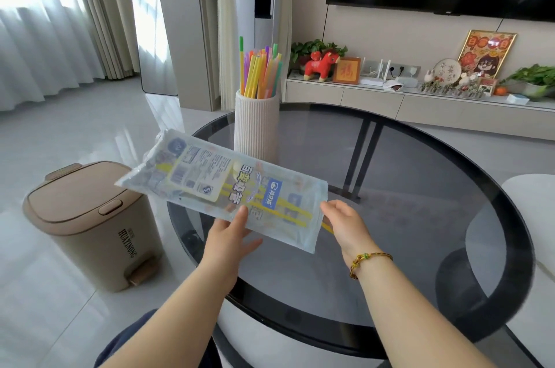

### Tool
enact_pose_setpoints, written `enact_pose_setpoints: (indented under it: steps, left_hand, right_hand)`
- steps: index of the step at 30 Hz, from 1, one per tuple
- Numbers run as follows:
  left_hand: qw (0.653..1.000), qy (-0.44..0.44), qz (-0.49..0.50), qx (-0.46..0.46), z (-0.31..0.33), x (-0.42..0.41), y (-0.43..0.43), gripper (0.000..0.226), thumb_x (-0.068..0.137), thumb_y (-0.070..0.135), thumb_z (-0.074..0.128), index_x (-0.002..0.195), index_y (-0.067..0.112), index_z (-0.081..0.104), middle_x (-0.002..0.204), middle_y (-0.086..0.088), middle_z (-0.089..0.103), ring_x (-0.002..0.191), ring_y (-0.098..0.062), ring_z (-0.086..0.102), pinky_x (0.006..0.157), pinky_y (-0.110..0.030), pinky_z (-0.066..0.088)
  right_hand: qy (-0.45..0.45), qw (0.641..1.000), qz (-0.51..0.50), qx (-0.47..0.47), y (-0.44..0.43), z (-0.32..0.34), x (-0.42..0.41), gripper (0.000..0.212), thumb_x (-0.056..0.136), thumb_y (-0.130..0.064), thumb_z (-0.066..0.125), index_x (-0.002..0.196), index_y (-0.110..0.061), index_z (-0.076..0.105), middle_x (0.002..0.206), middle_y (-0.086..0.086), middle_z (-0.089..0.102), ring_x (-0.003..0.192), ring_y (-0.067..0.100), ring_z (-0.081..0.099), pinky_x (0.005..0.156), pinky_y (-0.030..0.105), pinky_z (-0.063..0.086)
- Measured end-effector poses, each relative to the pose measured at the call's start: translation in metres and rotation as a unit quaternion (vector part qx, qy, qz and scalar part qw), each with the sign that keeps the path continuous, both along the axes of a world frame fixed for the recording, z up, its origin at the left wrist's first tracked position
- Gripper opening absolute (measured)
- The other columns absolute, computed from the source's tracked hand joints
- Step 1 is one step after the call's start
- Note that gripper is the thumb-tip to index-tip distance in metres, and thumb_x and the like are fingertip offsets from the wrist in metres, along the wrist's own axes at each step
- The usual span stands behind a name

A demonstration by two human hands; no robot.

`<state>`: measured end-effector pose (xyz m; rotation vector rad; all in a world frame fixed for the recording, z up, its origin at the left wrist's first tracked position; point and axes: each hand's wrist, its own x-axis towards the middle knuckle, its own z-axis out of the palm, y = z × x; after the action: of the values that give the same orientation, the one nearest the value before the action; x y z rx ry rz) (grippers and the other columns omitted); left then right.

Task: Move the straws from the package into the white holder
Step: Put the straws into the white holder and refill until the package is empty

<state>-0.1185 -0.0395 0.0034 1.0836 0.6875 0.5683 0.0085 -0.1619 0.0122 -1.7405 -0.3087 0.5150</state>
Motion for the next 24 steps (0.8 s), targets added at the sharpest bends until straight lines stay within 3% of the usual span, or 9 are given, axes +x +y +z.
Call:
enact_pose_setpoints:
  steps: [2,4,7,10,12,16,21,24]
  left_hand:
    - [0.999,-0.035,0.027,0.009,0.009,0.004,0.003,0.02,0.093,0.019,0.042,0.11,0.017,0.051,0.094,0.001,0.064,0.085,-0.016,0.062,0.065,-0.029,0.049]
    - [0.998,-0.045,0.046,0.028,0.017,0.007,0.005,0.016,0.093,0.016,0.041,0.095,0.019,0.056,0.087,0.004,0.064,0.079,-0.013,0.062,0.062,-0.026,0.049]
    - [0.995,-0.069,0.047,0.055,0.025,0.01,0.005,0.021,0.092,0.015,0.043,0.083,0.025,0.058,0.082,0.006,0.066,0.072,-0.009,0.066,0.057,-0.024,0.052]
    - [0.992,-0.086,0.049,0.074,0.029,0.012,0.003,0.02,0.091,0.015,0.045,0.08,0.023,0.059,0.079,0.006,0.067,0.06,-0.002,0.067,0.049,-0.017,0.053]
    - [0.992,-0.088,0.047,0.079,0.03,0.014,0.001,0.019,0.091,0.015,0.046,0.079,0.022,0.059,0.077,0.006,0.067,0.06,-0.002,0.067,0.049,-0.017,0.053]
    - [0.992,-0.079,0.042,0.087,0.03,0.016,-0.001,0.017,0.09,0.018,0.048,0.078,0.02,0.06,0.079,0.004,0.069,0.069,-0.008,0.068,0.057,-0.023,0.055]
    - [0.995,-0.069,0.037,0.062,0.027,0.015,-0.001,0.018,0.091,0.019,0.046,0.08,0.022,0.06,0.082,0.004,0.068,0.076,-0.012,0.066,0.062,-0.026,0.052]
    - [0.996,-0.063,0.039,0.047,0.025,0.015,-0.001,0.02,0.092,0.018,0.044,0.079,0.022,0.059,0.082,0.001,0.066,0.076,-0.015,0.064,0.06,-0.025,0.05]
  right_hand:
    - [-0.012,1.0,0.015,0.015,0.001,-0.003,-0.006,0.018,0.089,-0.014,0.046,0.072,-0.02,0.047,0.077,-0.006,0.053,0.072,0.007,0.049,0.063,0.018,0.038]
    - [-0.021,0.999,0.031,0.035,0.0,-0.006,-0.01,0.015,0.087,-0.01,0.047,0.078,-0.022,0.045,0.079,-0.008,0.054,0.072,0.003,0.049,0.06,0.016,0.039]
    - [-0.013,0.996,0.065,0.057,-0.003,-0.012,-0.012,0.022,0.086,-0.005,0.048,0.089,-0.027,0.042,0.097,-0.006,0.059,0.084,0.0,0.053,0.065,0.013,0.042]
    - [-0.03,0.993,0.115,0.02,-0.005,-0.017,-0.015,0.052,0.081,-0.008,0.058,0.124,-0.025,0.033,0.121,-0.001,0.05,0.107,0.01,0.049,0.076,0.017,0.039]
    - [-0.063,0.988,0.134,-0.034,-0.005,-0.021,-0.018,0.07,0.079,-0.013,0.062,0.136,-0.026,0.023,0.129,-0.002,0.048,0.117,0.012,0.044,0.086,0.022,0.041]
    - [-0.138,0.977,0.104,-0.124,-0.003,-0.025,-0.022,0.063,0.079,-0.023,0.061,0.133,-0.027,0.03,0.133,0.002,0.049,0.123,0.025,0.042,0.103,0.042,0.04]
    - [-0.196,0.963,0.083,-0.165,-0.003,-0.023,-0.023,0.037,0.083,-0.027,0.057,0.118,-0.017,0.049,0.117,0.008,0.058,0.11,0.029,0.049,0.095,0.041,0.044]
    - [-0.273,0.936,0.081,-0.209,-0.005,-0.021,-0.023,0.018,0.089,-0.021,0.047,0.102,-0.011,0.054,0.097,0.011,0.061,0.096,0.03,0.052,0.078,0.032,0.043]
